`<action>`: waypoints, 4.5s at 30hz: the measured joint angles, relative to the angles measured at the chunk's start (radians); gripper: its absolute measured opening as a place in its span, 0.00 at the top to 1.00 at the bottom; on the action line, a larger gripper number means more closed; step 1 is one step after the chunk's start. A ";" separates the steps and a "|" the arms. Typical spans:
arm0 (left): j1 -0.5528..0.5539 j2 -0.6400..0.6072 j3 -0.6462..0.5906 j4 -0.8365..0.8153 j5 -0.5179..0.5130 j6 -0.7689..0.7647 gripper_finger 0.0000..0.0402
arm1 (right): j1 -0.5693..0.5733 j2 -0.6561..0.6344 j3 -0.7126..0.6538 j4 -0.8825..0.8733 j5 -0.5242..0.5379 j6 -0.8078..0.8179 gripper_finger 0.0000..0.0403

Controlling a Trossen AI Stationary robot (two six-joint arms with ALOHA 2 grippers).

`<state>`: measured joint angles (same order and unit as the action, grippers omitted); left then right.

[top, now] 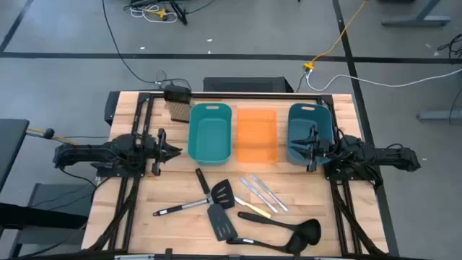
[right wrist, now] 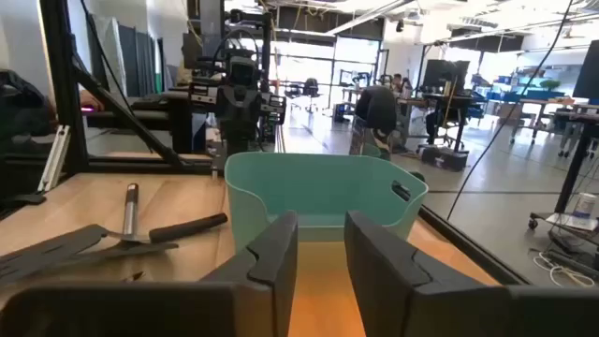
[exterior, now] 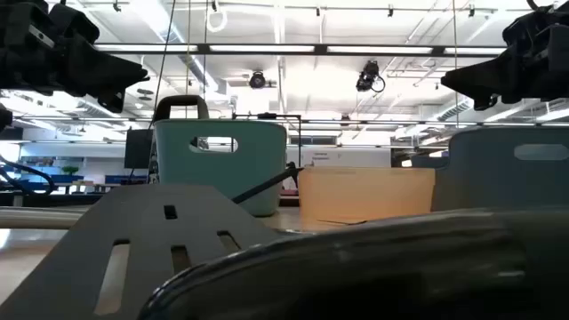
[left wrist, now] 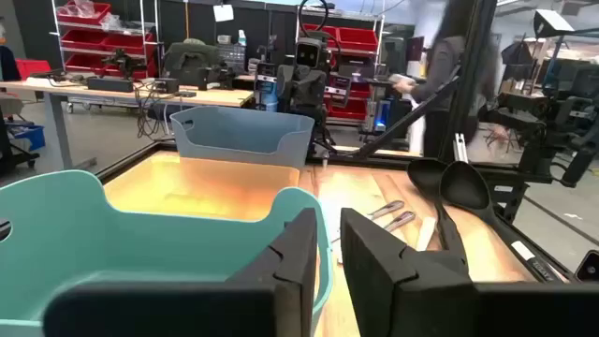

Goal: Pick & Place Kitchen Items

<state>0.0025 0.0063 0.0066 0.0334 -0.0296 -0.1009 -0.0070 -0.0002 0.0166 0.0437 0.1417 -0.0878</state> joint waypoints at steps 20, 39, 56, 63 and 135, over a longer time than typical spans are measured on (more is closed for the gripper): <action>0.000 0.000 0.000 0.000 0.000 0.000 0.86 | 0.000 0.000 0.000 0.000 0.000 0.000 0.75; 0.000 0.000 0.000 0.000 0.000 0.000 0.86 | 0.000 0.000 0.000 0.000 0.000 0.000 0.75; 0.000 0.000 0.000 0.000 0.000 0.000 0.86 | 0.000 0.000 0.000 0.000 0.000 0.000 0.75; 0.000 0.000 0.000 0.000 0.000 0.000 0.86 | 0.000 0.000 0.000 0.000 0.000 0.000 0.75; 0.000 0.000 0.000 0.071 -0.031 -0.060 0.86 | 0.000 0.000 0.000 0.137 0.008 0.122 0.75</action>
<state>0.0025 0.0063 0.0065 0.1047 -0.0609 -0.1612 -0.0067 -0.0002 0.0166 0.1802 0.1501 0.0342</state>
